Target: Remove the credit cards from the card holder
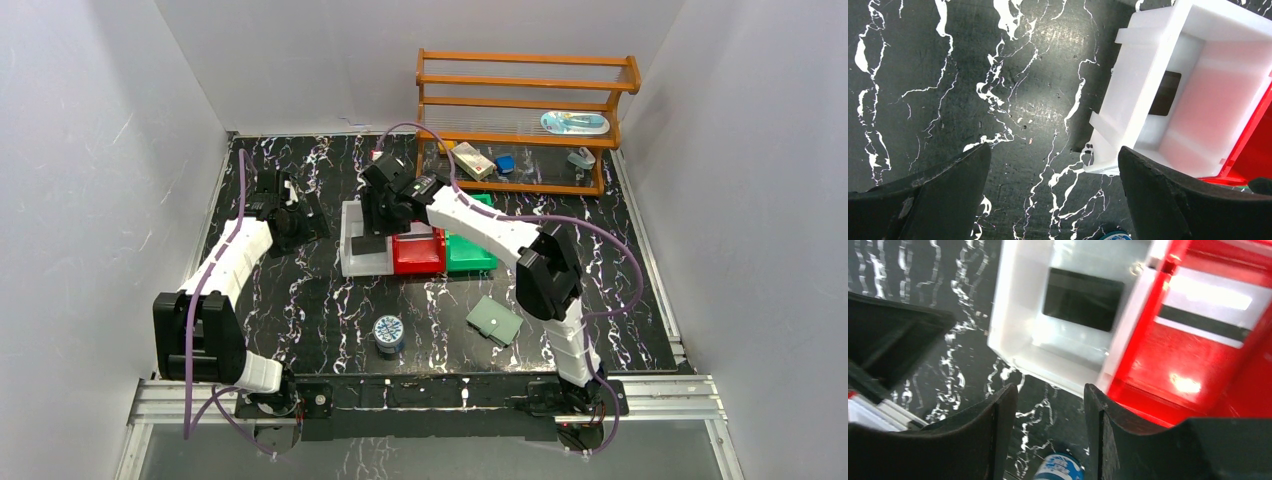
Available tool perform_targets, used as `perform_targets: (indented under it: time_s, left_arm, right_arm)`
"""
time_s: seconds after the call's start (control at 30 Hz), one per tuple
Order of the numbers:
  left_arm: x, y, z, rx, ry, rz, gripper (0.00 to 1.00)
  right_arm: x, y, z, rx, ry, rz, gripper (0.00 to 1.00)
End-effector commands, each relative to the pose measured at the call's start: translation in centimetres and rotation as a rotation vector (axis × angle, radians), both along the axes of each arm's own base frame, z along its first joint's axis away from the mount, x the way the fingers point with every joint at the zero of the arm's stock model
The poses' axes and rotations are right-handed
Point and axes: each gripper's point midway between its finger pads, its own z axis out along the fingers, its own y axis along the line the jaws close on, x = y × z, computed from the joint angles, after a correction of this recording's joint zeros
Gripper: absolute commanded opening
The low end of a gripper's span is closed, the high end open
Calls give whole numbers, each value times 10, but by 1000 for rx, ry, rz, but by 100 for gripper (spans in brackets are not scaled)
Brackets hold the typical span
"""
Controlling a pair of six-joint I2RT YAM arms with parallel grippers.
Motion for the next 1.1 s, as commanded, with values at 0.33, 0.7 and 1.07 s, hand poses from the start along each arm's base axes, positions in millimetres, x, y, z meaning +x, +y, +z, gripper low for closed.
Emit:
perform_targets:
  time_s: [0.33, 0.7, 1.07]
  left_arm:
    - [3, 23, 11, 71, -15, 86, 98]
    - [3, 28, 13, 61, -31, 116, 98]
    - [-1, 25, 13, 46, -38, 107, 97]
  right_arm:
    - [11, 44, -37, 20, 38, 36, 39]
    - [12, 42, -82, -128, 43, 50, 32]
    - [31, 32, -106, -226, -71, -42, 35]
